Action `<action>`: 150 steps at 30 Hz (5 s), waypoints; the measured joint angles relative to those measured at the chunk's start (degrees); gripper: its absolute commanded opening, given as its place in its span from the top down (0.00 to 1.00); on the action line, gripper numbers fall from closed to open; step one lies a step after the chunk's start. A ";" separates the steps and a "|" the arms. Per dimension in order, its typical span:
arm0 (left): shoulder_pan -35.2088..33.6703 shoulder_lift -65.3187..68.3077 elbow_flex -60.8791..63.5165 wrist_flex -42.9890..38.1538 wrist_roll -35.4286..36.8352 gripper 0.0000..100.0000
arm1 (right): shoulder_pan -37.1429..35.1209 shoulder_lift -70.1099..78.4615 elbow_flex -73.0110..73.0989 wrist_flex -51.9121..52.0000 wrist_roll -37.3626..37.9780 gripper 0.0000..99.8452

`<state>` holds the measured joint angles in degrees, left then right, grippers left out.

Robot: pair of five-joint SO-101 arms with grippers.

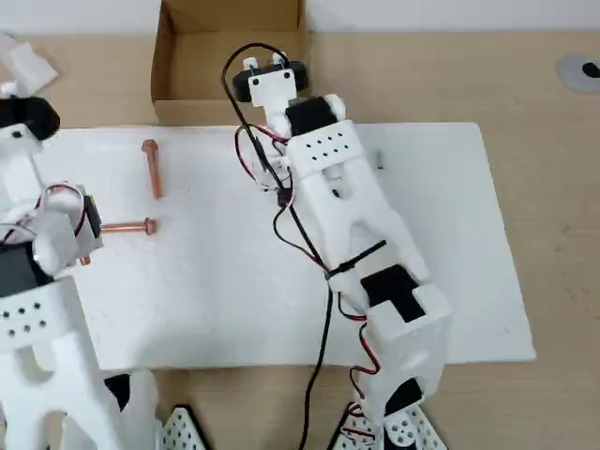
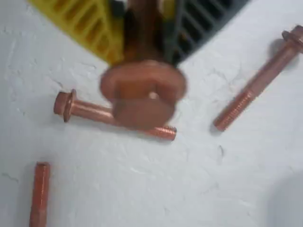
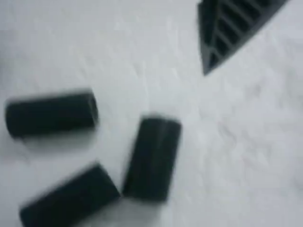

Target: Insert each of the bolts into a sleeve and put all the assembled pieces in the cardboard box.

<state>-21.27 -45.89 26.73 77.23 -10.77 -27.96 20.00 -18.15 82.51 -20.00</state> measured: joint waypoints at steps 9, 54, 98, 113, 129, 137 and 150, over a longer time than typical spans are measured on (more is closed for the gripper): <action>0.00 -5.01 5.01 -0.09 0.09 0.99 | -0.35 4.22 2.37 -6.24 0.00 0.62; 0.00 -5.89 5.01 -0.18 0.44 0.99 | -1.23 21.19 -11.96 -2.02 1.58 0.78; 0.09 -6.15 -3.78 1.14 3.52 0.99 | -3.52 16.09 -55.56 18.73 2.29 0.99; 13.54 -16.53 -5.19 3.96 4.04 0.99 | -5.98 -42.99 -0.09 18.81 2.29 0.99; 16.62 -26.64 10.46 -7.82 4.04 0.99 | -4.92 -95.21 67.52 -3.08 10.73 0.99; 17.58 -26.99 11.96 -10.11 4.04 0.99 | -5.01 -114.37 89.58 -27.52 12.40 0.99; 36.04 -28.66 15.91 -24.70 9.58 0.99 | -15.47 -121.76 110.59 -54.07 16.88 0.99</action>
<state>14.77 -74.55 42.64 52.53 -1.19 -43.43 -101.76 92.44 28.44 -3.12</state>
